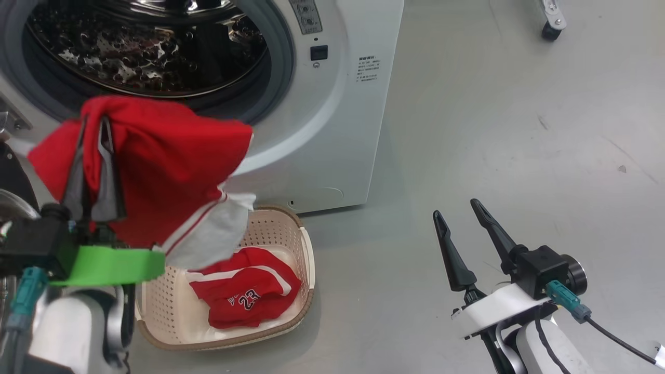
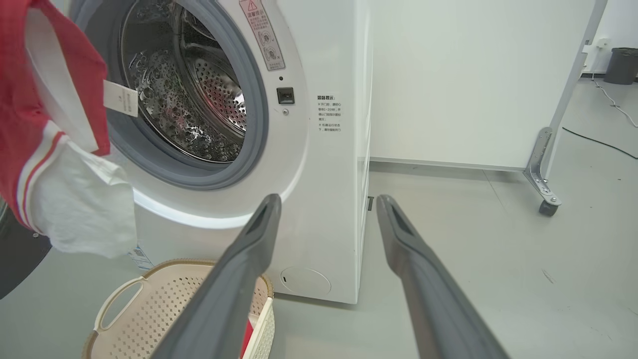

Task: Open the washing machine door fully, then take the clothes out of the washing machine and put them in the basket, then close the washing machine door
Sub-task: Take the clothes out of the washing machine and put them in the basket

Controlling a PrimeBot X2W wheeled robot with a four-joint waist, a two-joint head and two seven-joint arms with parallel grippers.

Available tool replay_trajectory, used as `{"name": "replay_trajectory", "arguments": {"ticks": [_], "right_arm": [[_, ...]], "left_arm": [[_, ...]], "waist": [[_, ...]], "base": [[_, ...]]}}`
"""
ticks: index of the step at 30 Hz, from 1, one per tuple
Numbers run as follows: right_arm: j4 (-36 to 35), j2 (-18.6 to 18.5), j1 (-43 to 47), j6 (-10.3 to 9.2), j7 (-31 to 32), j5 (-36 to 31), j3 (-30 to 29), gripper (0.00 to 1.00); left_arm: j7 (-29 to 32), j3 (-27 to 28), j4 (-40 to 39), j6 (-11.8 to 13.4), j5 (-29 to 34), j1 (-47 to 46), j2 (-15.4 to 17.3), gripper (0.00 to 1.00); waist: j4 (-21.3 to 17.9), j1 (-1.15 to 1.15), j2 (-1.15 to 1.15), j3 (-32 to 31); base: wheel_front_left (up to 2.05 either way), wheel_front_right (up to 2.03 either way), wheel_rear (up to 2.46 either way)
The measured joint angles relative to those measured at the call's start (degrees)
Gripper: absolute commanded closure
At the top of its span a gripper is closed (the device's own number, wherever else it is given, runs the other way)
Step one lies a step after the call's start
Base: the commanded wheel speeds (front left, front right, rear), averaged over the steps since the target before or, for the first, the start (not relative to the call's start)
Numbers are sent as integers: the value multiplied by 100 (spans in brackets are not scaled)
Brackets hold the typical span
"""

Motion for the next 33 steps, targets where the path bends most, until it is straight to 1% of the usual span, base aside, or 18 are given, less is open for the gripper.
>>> {"name": "replay_trajectory", "arguments": {"ticks": [6,9,13,20,25,27,30,33], "right_arm": [[5,3,90,51,0,-33,48,0],[-11,12,134,51,0,-46,79,0],[-70,12,173,51,0,-60,74,0],[-261,19,172,69,0,-68,68,0],[-431,32,161,70,0,-70,59,0],[-481,36,149,102,0,-76,85,0],[-563,40,71,103,0,-82,112,0],[-662,41,-50,110,0,-82,112,0]], "left_arm": [[92,-3,282,43,-209,776,-309,100],[88,22,379,63,-236,1066,-385,100],[-19,43,499,76,-263,1207,-471,100],[-145,97,786,84,-339,1244,-482,100],[-164,52,1021,84,-358,1219,-481,100],[-165,5,1172,81,-357,1182,-474,100],[-166,-34,1437,-26,-332,1039,-422,100],[-189,-24,1686,-63,-332,829,-344,100]], "waist": [[-94,0,0,-213],[-181,0,0,-254],[-276,0,0,-236],[-393,0,0,-4],[-497,0,0,279],[-543,0,0,412],[-618,0,0,620],[-698,0,0,837]], "base": [[0,0,0],[0,0,0],[0,0,0],[0,0,0],[0,0,0],[0,0,0],[0,0,0],[0,0,0]]}}
